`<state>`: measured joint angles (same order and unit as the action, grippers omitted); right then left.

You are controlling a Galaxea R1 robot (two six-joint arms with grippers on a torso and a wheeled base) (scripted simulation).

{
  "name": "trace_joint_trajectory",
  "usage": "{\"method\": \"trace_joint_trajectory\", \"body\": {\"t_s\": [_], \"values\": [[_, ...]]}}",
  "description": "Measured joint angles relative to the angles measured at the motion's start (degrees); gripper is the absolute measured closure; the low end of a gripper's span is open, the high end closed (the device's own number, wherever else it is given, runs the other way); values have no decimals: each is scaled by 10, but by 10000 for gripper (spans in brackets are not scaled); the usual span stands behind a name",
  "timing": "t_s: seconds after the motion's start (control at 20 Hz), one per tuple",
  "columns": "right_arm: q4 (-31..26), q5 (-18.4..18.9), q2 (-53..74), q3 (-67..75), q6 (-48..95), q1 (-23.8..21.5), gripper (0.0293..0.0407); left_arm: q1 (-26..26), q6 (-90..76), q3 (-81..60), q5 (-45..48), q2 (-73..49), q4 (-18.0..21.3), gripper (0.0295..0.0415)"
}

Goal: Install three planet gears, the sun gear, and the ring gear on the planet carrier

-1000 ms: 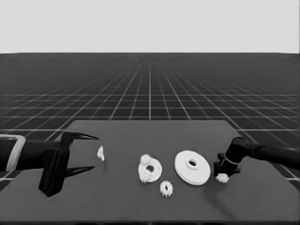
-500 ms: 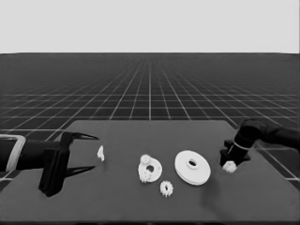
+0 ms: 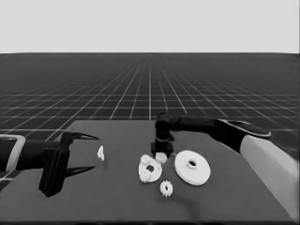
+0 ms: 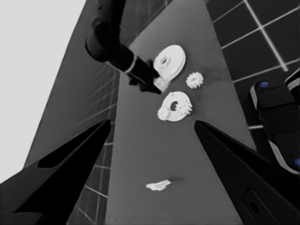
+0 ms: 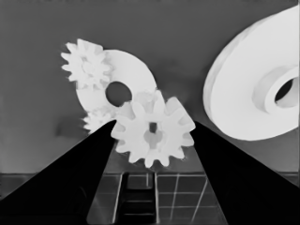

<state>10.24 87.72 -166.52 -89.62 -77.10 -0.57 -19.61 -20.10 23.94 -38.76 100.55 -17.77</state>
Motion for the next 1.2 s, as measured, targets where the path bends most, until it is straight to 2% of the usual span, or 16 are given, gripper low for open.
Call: {"method": "trace_joint_trajectory", "body": {"t_s": [0.1,0.2,0.25,0.6,0.7,0.75,0.85,1.1,1.2], "values": [[0,-1,-6,-10,3,0,388,0,0,0,0,0,0,326],[55,-19,-17,-45,24,59,388,0,0,0,0,0,0,326],[66,-25,-20,-56,30,72,388,0,0,0,0,0,0,326],[81,-34,-26,-73,40,88,388,0,0,0,0,0,0,326],[82,-34,-26,-74,40,88,329,0,0,0,0,0,0,326],[82,-34,-26,-74,40,88,319,0,0,0,0,0,0,326],[82,-34,-26,-74,40,88,316,0,0,0,0,0,0,326],[82,-34,-26,-74,40,88,315,0,0,0,0,0,0,326],[31,-9,-12,-26,12,33,315,0,0,0,0,0,0,326]]}}
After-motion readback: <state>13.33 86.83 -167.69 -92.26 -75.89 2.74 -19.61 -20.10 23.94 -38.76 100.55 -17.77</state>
